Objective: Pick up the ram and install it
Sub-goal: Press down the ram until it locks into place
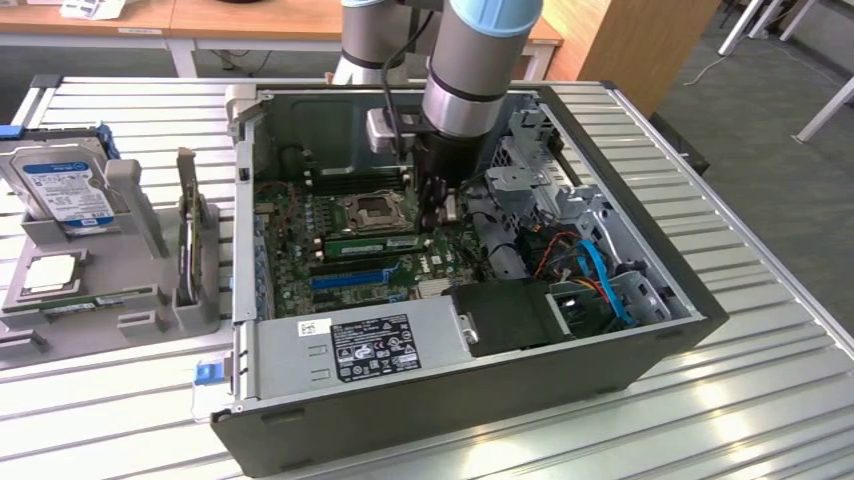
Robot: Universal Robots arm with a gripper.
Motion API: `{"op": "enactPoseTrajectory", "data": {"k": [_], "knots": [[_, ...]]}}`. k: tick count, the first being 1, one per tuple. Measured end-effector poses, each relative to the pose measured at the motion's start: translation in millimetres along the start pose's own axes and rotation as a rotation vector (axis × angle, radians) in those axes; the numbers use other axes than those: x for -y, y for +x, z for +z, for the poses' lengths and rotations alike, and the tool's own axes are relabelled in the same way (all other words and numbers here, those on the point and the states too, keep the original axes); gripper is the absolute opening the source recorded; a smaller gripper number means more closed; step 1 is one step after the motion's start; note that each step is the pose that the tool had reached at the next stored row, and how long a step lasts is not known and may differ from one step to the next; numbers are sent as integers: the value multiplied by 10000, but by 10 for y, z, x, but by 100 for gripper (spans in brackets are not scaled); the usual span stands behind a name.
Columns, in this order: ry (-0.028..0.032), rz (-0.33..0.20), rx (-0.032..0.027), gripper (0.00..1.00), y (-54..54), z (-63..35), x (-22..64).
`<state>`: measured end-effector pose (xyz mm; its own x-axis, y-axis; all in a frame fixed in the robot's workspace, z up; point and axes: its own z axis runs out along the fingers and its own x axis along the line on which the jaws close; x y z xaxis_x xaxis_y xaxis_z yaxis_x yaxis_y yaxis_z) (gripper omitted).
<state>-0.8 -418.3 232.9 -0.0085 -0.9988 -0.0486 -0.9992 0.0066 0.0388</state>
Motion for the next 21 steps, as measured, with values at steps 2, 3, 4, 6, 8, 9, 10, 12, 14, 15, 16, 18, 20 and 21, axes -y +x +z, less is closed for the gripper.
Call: {"op": "enactPoseTrajectory", "data": {"k": [2, 3, 4, 6, 8, 9, 10, 12, 14, 15, 16, 18, 20, 21], "knots": [[-5, -1, -1, 10, -1, -24, 0], [-8, 0, -2, 10, -2, -35, 0], [-10, 0, -2, 10, -2, -45, 0], [-14, 0, -4, 10, -3, -67, -1], [-17, 0, -3, 10, -4, -85, -1], [-17, 0, -3, 10, -5, -90, -1], [-17, 0, -1, 10, -5, -90, 0], [-18, 0, -2, 10, -5, -90, -1], [-18, 0, -3, 10, -4, -91, -1], [-18, 0, -3, 10, -5, -91, -3], [-17, -1, -4, 10, -4, -91, -9], [-19, 0, -5, 10, -4, -90, -39], [-19, 1, -5, 10, -4, -89, -79], [-19, 0, -5, 10, -4, -88, -102]]}}
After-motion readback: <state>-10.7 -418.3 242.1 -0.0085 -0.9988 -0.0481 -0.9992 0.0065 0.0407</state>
